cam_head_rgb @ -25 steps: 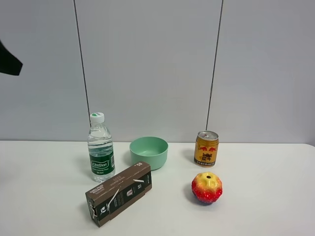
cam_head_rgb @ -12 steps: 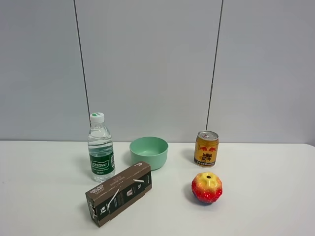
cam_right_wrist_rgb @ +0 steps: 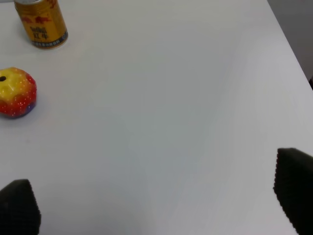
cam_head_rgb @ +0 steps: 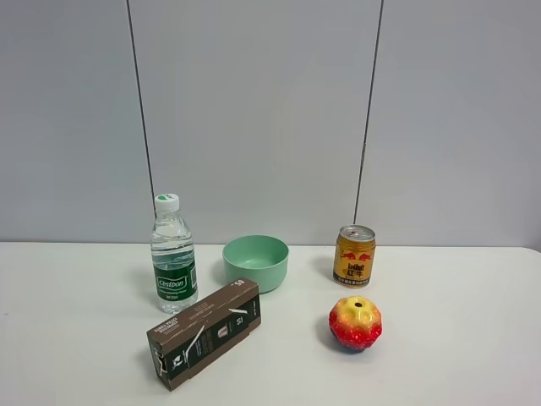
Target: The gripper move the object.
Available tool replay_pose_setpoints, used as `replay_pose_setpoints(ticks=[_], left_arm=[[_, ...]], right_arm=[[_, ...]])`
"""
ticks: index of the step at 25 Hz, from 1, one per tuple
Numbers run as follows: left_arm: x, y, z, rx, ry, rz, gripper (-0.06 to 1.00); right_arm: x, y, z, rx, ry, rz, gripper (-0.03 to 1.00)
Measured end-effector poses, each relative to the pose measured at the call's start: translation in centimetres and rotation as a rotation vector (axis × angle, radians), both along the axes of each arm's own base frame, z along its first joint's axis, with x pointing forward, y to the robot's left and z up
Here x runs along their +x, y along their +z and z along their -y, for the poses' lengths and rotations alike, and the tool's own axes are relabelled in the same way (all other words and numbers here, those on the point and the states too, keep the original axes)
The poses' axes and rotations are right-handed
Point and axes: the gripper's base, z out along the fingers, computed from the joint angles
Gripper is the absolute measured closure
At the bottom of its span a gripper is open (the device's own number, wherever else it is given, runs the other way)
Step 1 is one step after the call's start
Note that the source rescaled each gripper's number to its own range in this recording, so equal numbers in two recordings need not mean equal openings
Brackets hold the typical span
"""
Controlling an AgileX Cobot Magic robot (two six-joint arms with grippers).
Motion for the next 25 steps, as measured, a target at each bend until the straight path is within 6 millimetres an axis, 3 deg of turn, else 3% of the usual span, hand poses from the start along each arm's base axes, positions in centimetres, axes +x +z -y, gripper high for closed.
replay_pose_setpoints(ticks=[4,11,25], left_arm=[[-0.8,-1.4,-0.2,0.000,0.004,0.021,-0.06],[0.9,-6.5,0.6,-0.029,-0.027,-0.074,-0.06],[1.1,-6.8,0.6,-0.055,0.027,-0.090,-0.06]], right_arm=[[0.0,0.0,0.0,0.000,0.000,0.000,-0.03],[0.0,0.0,0.0,0.000,0.000,0.000,-0.03],[0.0,0.0,0.0,0.000,0.000,0.000,-0.03]])
